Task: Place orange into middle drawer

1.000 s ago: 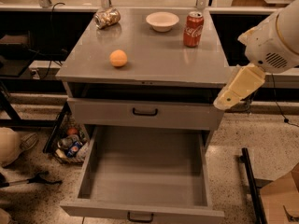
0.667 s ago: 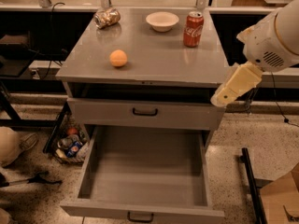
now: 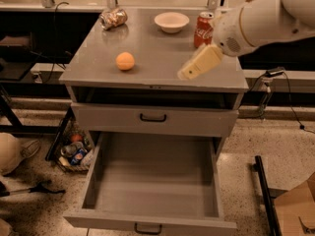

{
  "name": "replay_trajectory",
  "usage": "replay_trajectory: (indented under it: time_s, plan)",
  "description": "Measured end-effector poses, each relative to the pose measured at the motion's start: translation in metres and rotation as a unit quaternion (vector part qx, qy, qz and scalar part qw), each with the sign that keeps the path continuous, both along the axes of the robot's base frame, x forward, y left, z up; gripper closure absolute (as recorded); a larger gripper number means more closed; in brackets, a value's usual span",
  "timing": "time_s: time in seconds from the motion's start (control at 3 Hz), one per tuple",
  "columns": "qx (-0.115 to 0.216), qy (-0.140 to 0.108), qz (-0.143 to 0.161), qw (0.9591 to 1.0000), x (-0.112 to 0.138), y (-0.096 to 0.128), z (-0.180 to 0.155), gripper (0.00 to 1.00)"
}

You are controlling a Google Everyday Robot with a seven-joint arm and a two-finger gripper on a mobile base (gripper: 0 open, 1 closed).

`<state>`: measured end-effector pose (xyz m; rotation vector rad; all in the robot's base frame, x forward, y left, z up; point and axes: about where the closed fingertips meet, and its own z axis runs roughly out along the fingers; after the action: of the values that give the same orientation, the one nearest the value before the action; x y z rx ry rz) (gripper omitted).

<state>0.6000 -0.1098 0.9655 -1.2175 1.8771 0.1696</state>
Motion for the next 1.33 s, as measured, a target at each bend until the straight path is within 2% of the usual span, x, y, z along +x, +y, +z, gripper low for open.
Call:
replay_trajectory:
  time_s: [0.33, 0.67, 1.0, 1.33]
  plan:
    - [0.043, -0.006, 0.003, 0.9991, 0.045, 0.036, -0.008, 0.00]
    - [0.081, 0.013, 0.001, 0.9967, 0.089, 0.083, -0.030, 0.00]
    - [0.099, 0.029, 0.006, 0.9947, 0.109, 0.114, -0.045, 0.00]
    - [0.109, 0.033, -0.003, 0.9935, 0.125, 0.141, -0.056, 0.00]
